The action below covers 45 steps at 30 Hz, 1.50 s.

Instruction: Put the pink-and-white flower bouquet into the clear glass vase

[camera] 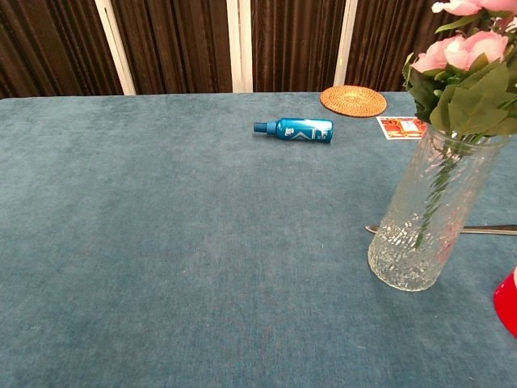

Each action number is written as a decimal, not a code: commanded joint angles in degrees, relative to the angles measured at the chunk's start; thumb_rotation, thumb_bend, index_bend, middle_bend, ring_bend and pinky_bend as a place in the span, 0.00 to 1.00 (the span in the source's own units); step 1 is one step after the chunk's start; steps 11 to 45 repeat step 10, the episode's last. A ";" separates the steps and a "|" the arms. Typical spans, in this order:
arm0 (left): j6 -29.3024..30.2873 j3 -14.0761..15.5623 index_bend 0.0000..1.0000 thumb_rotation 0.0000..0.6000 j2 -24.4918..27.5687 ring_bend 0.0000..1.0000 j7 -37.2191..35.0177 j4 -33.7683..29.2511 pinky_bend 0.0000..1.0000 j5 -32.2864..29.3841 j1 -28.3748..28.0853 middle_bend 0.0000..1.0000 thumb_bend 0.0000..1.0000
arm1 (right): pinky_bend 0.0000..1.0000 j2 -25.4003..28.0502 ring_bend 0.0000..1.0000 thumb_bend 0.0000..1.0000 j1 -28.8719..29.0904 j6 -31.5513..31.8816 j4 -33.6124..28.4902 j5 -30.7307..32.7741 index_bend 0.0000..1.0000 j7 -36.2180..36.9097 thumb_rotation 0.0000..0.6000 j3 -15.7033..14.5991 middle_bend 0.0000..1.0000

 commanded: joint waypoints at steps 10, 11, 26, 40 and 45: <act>-1.20 -0.09 0.12 1.00 0.27 0.00 0.90 -0.38 0.04 -0.81 -0.28 0.00 0.21 | 0.00 0.32 0.04 0.04 0.77 -2.80 -1.85 5.27 0.14 -2.19 1.00 -0.22 0.07; -1.20 -0.09 0.12 1.00 0.27 0.00 0.90 -0.38 0.04 -0.81 -0.28 0.00 0.21 | 0.00 0.32 0.04 0.04 0.77 -2.80 -1.85 5.27 0.14 -2.19 1.00 -0.22 0.07; -1.20 -0.09 0.12 1.00 0.27 0.00 0.90 -0.38 0.04 -0.81 -0.28 0.00 0.21 | 0.00 0.32 0.04 0.04 0.77 -2.80 -1.85 5.27 0.14 -2.19 1.00 -0.22 0.07; -1.20 -0.09 0.12 1.00 0.27 0.00 0.90 -0.38 0.04 -0.81 -0.28 0.00 0.21 | 0.00 0.32 0.04 0.04 0.77 -2.80 -1.85 5.27 0.14 -2.19 1.00 -0.22 0.07; -1.20 -0.09 0.12 1.00 0.27 0.00 0.90 -0.38 0.04 -0.81 -0.28 0.00 0.21 | 0.00 0.32 0.04 0.04 0.77 -2.80 -1.85 5.27 0.14 -2.19 1.00 -0.22 0.07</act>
